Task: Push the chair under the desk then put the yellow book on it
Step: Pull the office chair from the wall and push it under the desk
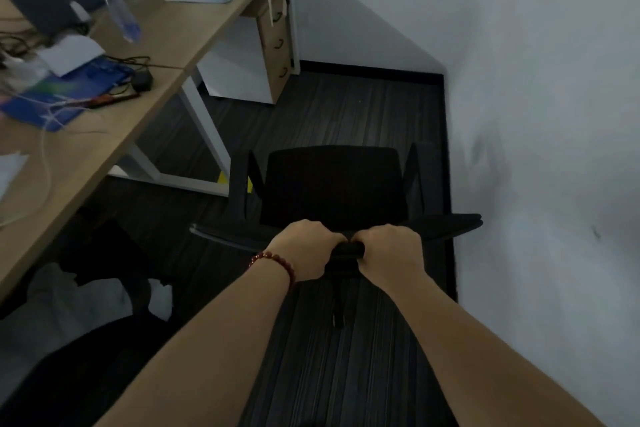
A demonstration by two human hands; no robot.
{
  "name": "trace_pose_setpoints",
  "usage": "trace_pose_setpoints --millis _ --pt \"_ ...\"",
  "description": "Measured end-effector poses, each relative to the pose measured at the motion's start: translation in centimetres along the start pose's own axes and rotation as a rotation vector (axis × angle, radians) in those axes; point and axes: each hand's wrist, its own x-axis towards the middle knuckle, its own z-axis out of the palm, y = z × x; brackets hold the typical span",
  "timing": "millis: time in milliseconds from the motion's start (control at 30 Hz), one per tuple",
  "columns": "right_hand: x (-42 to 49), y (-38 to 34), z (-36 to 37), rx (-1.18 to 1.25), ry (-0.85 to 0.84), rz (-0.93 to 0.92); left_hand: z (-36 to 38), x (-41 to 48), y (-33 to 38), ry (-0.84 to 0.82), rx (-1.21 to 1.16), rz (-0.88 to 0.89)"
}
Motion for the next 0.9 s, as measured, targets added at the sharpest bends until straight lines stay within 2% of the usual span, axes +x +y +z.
trace_pose_setpoints --millis 367,900 --pt "11.0 -1.6 -0.8 0.015 0.0 0.028 -4.4 6.2 -8.8 -0.026 0.011 0.034" --pt "23.2 0.3 -1.9 0.048 0.021 -0.029 -8.9 14.4 -15.2 -0.005 0.01 -0.029"
